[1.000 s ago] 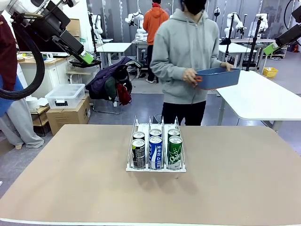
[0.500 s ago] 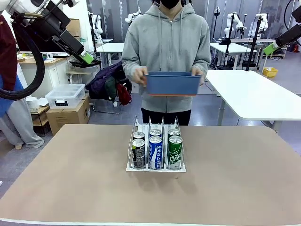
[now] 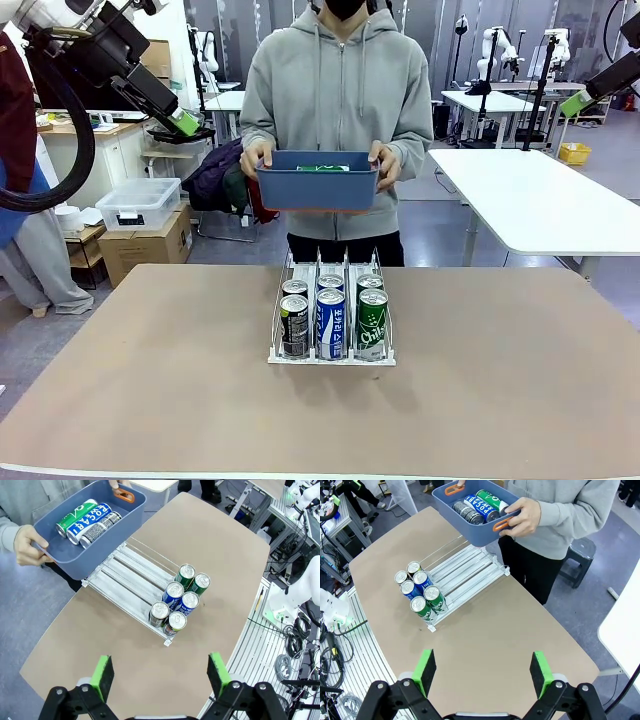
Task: Fill the beverage cans into the dispenser.
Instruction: Pick up the Sprite handed by the human.
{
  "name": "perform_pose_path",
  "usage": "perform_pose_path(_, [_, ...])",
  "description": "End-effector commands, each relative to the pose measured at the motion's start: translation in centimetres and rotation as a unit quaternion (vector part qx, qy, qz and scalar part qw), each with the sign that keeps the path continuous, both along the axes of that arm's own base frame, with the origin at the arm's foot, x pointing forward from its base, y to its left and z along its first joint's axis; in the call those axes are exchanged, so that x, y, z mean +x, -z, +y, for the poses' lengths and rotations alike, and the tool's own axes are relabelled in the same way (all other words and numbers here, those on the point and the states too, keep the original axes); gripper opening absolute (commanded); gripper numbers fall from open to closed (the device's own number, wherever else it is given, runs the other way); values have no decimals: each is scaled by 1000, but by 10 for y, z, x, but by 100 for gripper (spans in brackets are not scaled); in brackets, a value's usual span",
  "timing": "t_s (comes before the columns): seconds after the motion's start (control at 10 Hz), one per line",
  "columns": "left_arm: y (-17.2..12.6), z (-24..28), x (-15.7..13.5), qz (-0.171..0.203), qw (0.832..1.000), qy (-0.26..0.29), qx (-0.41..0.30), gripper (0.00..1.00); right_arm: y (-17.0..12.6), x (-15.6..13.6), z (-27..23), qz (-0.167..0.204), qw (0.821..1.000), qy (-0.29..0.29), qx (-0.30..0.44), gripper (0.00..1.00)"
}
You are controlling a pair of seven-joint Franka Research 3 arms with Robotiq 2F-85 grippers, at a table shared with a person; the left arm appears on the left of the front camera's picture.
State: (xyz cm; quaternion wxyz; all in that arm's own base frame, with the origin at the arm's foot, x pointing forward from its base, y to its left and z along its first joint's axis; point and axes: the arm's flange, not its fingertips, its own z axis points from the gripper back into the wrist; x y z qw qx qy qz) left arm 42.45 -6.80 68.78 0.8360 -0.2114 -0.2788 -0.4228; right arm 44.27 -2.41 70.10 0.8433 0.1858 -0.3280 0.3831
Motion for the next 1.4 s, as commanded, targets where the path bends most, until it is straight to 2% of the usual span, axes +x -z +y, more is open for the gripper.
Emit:
perform_pose_path(0.0, [-2, 1, 0, 7, 1000, 2, 2, 100, 0, -2, 2, 1, 1000, -3, 1, 100])
perform_pose_path(1.3, [-2, 1, 0, 7, 1000, 2, 2, 100, 0, -2, 2, 1, 1000, -3, 1, 100])
